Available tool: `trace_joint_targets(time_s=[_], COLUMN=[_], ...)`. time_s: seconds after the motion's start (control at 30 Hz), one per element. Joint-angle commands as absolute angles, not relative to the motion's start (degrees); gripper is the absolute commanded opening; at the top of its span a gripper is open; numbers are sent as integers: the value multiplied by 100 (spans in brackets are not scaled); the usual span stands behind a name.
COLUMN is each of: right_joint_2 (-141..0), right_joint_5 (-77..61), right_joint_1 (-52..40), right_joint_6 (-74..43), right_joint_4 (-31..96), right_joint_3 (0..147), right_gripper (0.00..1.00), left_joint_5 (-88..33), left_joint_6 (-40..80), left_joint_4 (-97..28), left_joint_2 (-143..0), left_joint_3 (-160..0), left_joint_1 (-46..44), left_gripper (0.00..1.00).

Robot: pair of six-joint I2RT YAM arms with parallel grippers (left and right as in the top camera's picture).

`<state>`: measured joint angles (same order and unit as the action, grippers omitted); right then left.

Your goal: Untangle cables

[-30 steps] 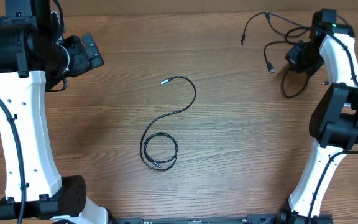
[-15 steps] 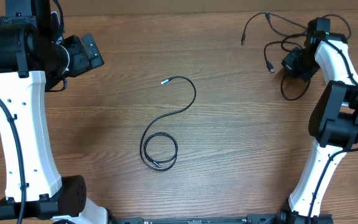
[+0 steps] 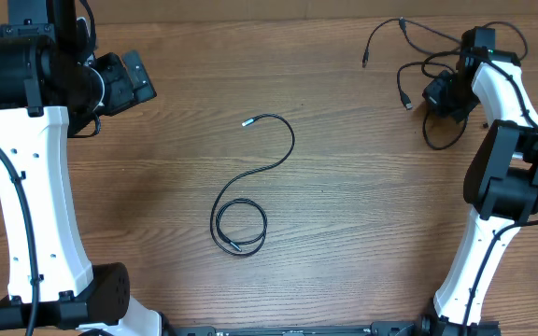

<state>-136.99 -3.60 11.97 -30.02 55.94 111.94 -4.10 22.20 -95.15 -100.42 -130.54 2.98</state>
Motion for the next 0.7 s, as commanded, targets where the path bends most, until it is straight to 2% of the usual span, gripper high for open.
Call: trace_joint_targets(time_s=[0.0,0.47,0.67], right_joint_2=[-13920,-13876,-13876], right_joint_5=[-311,-311,-379], right_joint_1=[1186,1485,1466], right_joint_6=[-3024,-3017,-3000], right_joint_4=[5507,6663,7111], right_joint_3=[11150,12991,13694], right_gripper=[4,4,9], left_joint_5=[-390,-388,-386], left_joint_6=[2119,2117,2115], left_joint_4=[-9507,-9426,-9393], left_joint_2=[-10051,-10051,-10051], left_joint_3=[-13091,-13091,-13091], left_joint_1=[259,261,261], left_gripper=[100,100,100])
